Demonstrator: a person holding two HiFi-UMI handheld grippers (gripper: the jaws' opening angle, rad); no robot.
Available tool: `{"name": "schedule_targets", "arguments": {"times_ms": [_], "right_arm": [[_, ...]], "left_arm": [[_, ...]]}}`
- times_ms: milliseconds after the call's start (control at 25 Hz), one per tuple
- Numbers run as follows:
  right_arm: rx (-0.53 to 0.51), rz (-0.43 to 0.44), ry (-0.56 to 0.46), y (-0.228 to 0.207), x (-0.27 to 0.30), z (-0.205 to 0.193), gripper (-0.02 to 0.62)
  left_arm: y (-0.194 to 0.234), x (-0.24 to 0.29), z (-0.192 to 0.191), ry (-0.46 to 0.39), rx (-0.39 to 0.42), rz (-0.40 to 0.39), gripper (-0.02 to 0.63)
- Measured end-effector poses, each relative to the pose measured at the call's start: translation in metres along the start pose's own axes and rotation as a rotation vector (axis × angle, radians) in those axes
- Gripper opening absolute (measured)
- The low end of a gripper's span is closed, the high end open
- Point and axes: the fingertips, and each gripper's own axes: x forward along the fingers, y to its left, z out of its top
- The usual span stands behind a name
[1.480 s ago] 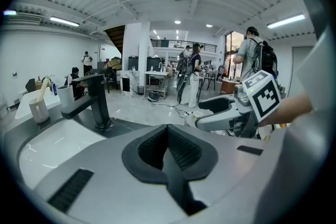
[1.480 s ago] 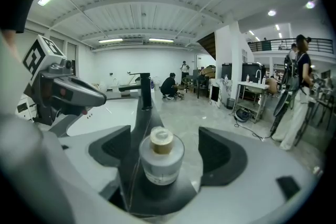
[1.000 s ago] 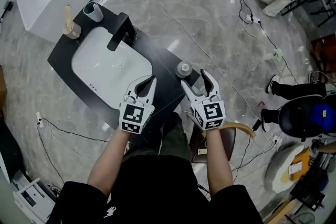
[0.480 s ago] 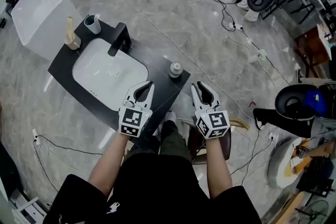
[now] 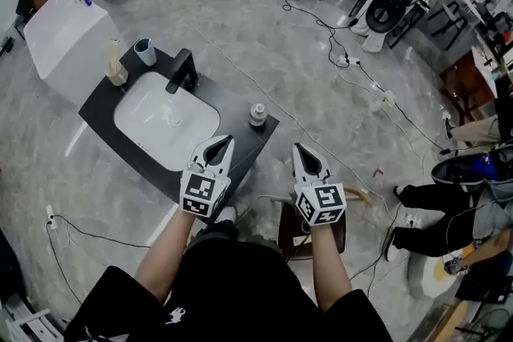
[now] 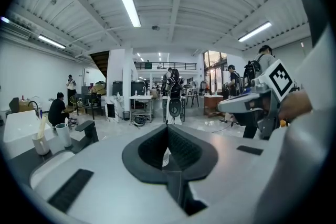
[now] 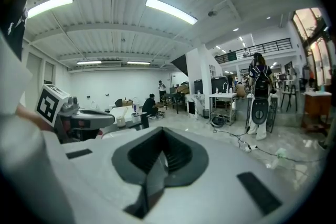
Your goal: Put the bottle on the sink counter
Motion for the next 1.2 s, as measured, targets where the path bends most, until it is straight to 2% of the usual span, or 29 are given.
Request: {"name": "schedule_targets", "arguments": {"times_ms": [280,600,880,1200], "right_arm": [[0.020,0.034,0.001,0.000,-0.052,-0.002,0.002],[0.005,0.035,0.007,-0.003,-0.124,-0.005,0.002],[0.001,0.108,-0.020,0.013,-0.171,0.002,0.002],[-0.004,0.120,-0.059,0.024,-0.206,0.008,0.002]], "left_arm": [[-0.044,-0.023,0.012,-0.010,0.015,0.042,0.002],[-0.099,-0.067,0.022,-0.024,0.016,0.114,0.002],[-0.125,-0.115,0.025,-0.040,0.039,0.202,0.002],[-0.137,-0.165,0.032,-0.089,0.044,0.293,0.002]]}}
